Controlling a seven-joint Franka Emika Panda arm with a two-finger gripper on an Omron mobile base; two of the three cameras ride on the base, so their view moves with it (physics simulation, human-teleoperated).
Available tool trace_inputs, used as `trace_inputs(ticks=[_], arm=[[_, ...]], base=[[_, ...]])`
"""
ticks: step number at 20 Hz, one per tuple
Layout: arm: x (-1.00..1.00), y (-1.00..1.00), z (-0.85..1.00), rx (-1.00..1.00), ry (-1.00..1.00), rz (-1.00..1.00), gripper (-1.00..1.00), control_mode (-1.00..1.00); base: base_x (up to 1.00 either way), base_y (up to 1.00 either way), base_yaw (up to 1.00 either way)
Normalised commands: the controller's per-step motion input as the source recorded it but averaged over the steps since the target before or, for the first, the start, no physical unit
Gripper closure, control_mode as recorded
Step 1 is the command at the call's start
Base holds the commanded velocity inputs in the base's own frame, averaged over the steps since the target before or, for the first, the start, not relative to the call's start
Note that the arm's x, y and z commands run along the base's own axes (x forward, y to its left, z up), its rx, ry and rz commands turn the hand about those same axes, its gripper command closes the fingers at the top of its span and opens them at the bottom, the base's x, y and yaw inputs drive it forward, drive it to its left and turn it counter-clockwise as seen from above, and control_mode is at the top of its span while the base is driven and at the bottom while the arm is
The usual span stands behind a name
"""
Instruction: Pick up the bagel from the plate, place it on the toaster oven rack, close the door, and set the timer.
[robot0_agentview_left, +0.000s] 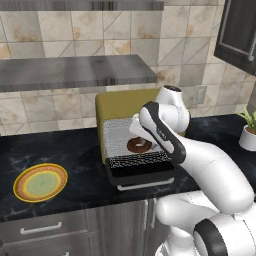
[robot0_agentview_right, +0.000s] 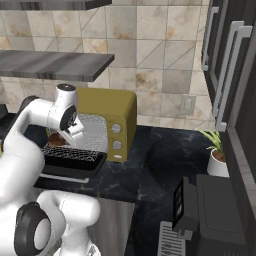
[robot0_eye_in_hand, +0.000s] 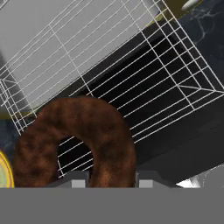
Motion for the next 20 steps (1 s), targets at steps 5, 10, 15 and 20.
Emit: trace_inputs(ticks=[5,10,15,20], arm=[[0.18,0.00,-0.12,0.00,0.00,0.00,1.00,-1.00],[0.06,0.00,-0.16,0.00,0.00,0.00,1.00,-1.00],[0.07,0.00,-0.14,0.00,-0.03,0.00,1.00,-1.00],[0.17,0.00,-0.12,0.00,-0.03,0.00,1.00,-1.00]], base=[[0.00,0.00,0.00],[0.00,0.00,0.00],[0.00,0.00,0.00],[0.00,0.00,0.00]])
